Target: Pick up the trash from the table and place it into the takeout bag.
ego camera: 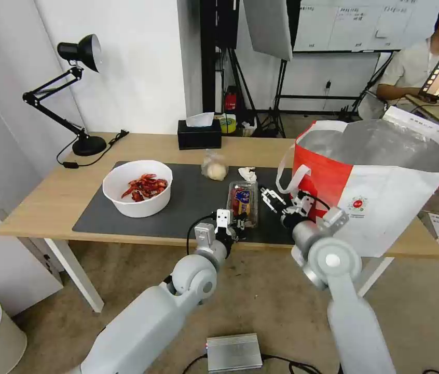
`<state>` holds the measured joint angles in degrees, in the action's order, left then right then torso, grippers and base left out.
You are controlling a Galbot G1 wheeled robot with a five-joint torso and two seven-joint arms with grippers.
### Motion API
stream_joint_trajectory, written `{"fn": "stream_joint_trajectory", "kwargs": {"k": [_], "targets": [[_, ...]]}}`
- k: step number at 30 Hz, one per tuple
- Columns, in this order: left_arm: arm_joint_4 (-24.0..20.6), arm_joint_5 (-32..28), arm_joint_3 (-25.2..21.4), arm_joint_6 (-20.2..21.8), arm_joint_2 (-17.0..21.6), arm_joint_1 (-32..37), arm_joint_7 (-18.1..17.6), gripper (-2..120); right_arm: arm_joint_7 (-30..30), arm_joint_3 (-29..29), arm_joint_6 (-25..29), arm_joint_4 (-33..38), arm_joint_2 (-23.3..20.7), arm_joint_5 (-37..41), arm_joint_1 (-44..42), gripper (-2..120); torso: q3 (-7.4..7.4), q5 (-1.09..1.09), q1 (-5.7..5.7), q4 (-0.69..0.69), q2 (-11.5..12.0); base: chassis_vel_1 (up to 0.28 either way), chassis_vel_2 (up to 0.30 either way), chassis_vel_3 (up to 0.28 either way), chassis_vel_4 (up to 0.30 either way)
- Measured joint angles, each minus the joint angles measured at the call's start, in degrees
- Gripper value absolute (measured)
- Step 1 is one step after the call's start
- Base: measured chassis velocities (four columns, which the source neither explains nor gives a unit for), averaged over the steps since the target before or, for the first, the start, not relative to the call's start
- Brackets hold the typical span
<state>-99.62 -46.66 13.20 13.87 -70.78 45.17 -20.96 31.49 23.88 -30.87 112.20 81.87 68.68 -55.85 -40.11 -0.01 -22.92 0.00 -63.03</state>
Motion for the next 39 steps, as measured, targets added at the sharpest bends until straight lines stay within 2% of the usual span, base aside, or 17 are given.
{"fn": "stream_joint_trajectory", "kwargs": {"k": [2, 9, 27, 39], "targets": [[0.03, 0.01, -0.05, -0.02, -0.10, 0.16, -0.04, 0, 1.98, -0.04, -1.80, -1.68, -0.01, 2.22, 2.07, 100, 0.00, 0.00, 0.00, 0.00, 0.00, 0.000, 0.000, 0.000, 0.000], [-0.05, 0.17, -0.59, -0.15, -0.01, 0.73, -0.05, 0, 3.57, -0.95, -2.48, -4.68, 0.58, 3.74, 4.80, 100, 0.00, 0.00, 0.00, 0.00, 0.00, 0.000, 0.000, 0.000, 0.000], [-0.23, 0.49, -1.04, -0.66, -0.01, 1.30, -0.09, 0, 2.55, -4.29, -4.58, -8.99, 1.69, -2.15, 7.78, 100, 0.00, 0.00, 0.00, 0.00, 0.00, 0.000, 0.000, 0.000, 0.000], [-0.59, 0.46, -1.34, -0.85, 0.22, 1.72, -0.12, 0, 5.04, -3.90, -5.62, -13.70, 3.49, 0.39, 11.66, 100, 0.00, 0.00, 0.00, 0.00, 0.00, 0.000, 0.000, 0.000, 0.000]]}}
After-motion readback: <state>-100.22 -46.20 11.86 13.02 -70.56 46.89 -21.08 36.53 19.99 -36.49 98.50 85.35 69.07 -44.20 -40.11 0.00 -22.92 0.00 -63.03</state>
